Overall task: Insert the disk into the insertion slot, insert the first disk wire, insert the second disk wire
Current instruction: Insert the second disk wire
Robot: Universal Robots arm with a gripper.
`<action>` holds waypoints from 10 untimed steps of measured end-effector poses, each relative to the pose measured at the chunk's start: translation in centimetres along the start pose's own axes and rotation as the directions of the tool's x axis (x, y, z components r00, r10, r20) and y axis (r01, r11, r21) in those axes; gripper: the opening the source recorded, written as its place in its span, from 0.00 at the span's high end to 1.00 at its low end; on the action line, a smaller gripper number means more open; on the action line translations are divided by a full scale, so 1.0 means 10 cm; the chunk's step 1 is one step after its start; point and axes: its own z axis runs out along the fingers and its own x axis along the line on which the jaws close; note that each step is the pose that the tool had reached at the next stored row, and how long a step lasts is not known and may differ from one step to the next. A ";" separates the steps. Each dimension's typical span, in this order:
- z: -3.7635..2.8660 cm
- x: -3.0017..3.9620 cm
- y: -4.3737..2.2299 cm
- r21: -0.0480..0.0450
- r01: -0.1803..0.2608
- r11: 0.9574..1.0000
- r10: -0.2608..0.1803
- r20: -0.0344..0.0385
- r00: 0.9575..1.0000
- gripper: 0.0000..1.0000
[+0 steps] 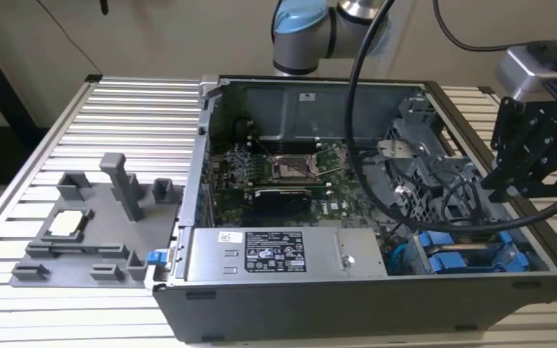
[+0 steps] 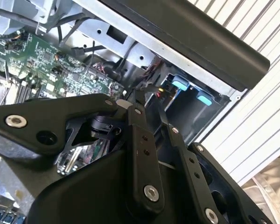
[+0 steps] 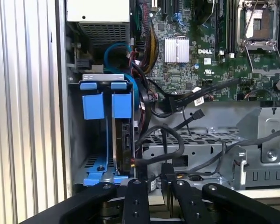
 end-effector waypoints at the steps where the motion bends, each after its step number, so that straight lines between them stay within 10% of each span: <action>1: 0.001 -0.012 0.000 0.000 0.000 1.000 0.000 0.000 1.000 0.73; 10: 0.000 -0.007 0.225 0.007 0.001 1.000 -0.001 0.000 1.000 0.73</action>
